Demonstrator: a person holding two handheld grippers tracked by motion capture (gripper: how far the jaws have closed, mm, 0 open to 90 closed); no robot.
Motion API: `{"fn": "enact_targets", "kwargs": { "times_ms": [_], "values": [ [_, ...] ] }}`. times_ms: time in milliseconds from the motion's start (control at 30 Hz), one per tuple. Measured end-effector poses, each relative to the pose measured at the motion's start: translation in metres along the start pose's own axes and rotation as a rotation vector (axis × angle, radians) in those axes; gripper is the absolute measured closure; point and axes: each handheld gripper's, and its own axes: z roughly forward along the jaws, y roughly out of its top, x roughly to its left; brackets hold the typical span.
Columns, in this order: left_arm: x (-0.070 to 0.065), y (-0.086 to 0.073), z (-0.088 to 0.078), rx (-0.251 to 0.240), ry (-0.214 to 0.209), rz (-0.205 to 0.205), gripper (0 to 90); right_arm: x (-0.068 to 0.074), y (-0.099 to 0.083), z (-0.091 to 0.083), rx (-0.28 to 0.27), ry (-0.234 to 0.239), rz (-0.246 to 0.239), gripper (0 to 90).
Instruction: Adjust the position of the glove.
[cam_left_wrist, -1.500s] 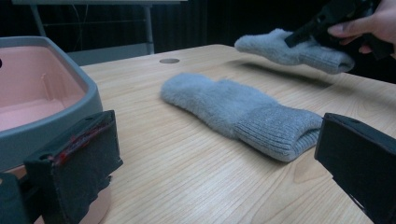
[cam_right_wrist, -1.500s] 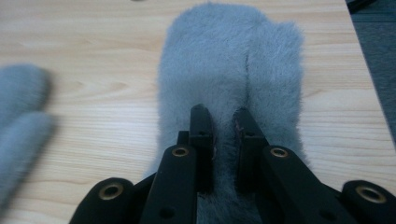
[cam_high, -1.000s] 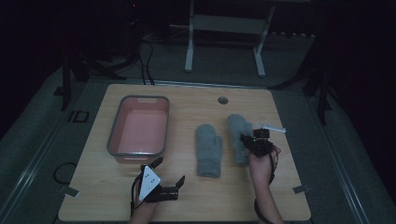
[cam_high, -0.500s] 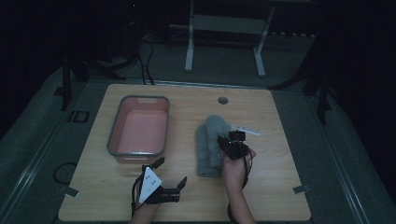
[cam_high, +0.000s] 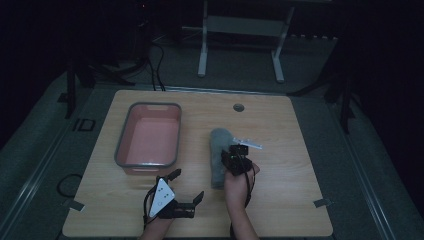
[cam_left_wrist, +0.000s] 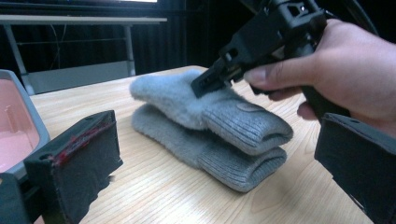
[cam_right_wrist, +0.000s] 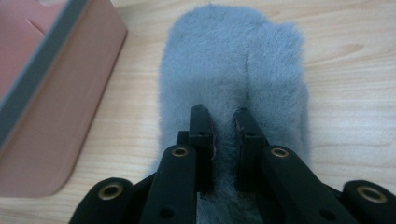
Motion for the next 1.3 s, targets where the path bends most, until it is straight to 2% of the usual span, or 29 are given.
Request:
{"fn": "enact_targets", "kwargs": {
  "times_ms": [167,267,367,500,667,767,800,833,900,967,1033,1067,1100,1133,1200,1267,1300],
  "values": [
    [0.001,-0.001,0.000,0.005,0.003,-0.014,0.4,-0.002,-0.004,0.008,0.034,0.000,0.000,80.1],
    [0.002,-0.001,0.000,0.006,0.003,-0.030,0.4,-0.002,-0.006,0.010,0.035,0.007,0.013,78.2],
    [0.003,-0.001,-0.001,0.001,-0.004,-0.036,0.4,0.000,-0.008,0.014,0.049,0.016,0.003,73.8],
    [0.003,-0.001,-0.001,0.002,-0.004,-0.033,0.4,0.000,-0.011,0.021,0.055,-0.002,-0.013,71.0],
    [0.004,-0.002,-0.002,0.003,0.002,-0.039,0.4,-0.002,-0.011,0.020,0.053,0.018,0.013,66.2],
    [0.004,-0.002,-0.002,-0.007,-0.016,-0.051,0.4,-0.001,-0.008,0.012,0.036,0.046,0.005,61.8],
    [0.005,-0.002,-0.002,-0.021,-0.045,-0.068,0.4,-0.001,-0.006,0.009,0.037,0.054,0.004,59.5],
    [0.005,-0.002,-0.003,-0.031,-0.057,-0.073,0.4,-0.001,-0.003,0.006,0.039,0.074,-0.003,58.2],
    [0.005,-0.002,-0.003,-0.034,-0.063,-0.065,0.4,-0.001,0.001,-0.001,0.018,0.072,-0.039,55.9],
    [0.004,-0.002,-0.002,-0.009,-0.053,-0.050,0.4,-0.004,0.006,-0.006,0.000,0.095,-0.073,47.6],
    [0.004,-0.004,0.000,0.007,-0.046,-0.029,0.4,-0.008,0.011,-0.008,0.006,0.101,-0.125,43.2],
    [0.004,-0.005,0.001,0.015,-0.044,-0.023,0.4,-0.010,0.013,-0.010,-0.001,0.102,-0.138,37.9],
    [0.004,-0.005,0.001,0.015,-0.044,-0.023,0.4,-0.016,0.016,-0.013,-0.027,0.101,-0.148,37.3],
    [0.004,-0.006,0.003,0.026,-0.034,-0.013,0.4,-0.021,0.018,-0.015,-0.040,0.120,-0.148,33.2],
    [0.004,-0.008,0.005,0.037,-0.035,-0.006,0.4,-0.032,0.024,-0.016,-0.026,0.156,-0.159,19.8],
    [0.003,-0.009,0.008,0.056,-0.030,-0.002,0.4,-0.041,0.028,-0.017,-0.019,0.204,-0.178,16.8],
    [0.003,-0.009,0.008,0.056,-0.030,-0.002,0.4,-0.046,0.030,-0.016,-0.006,0.212,-0.211,13.9]
  ]
}}
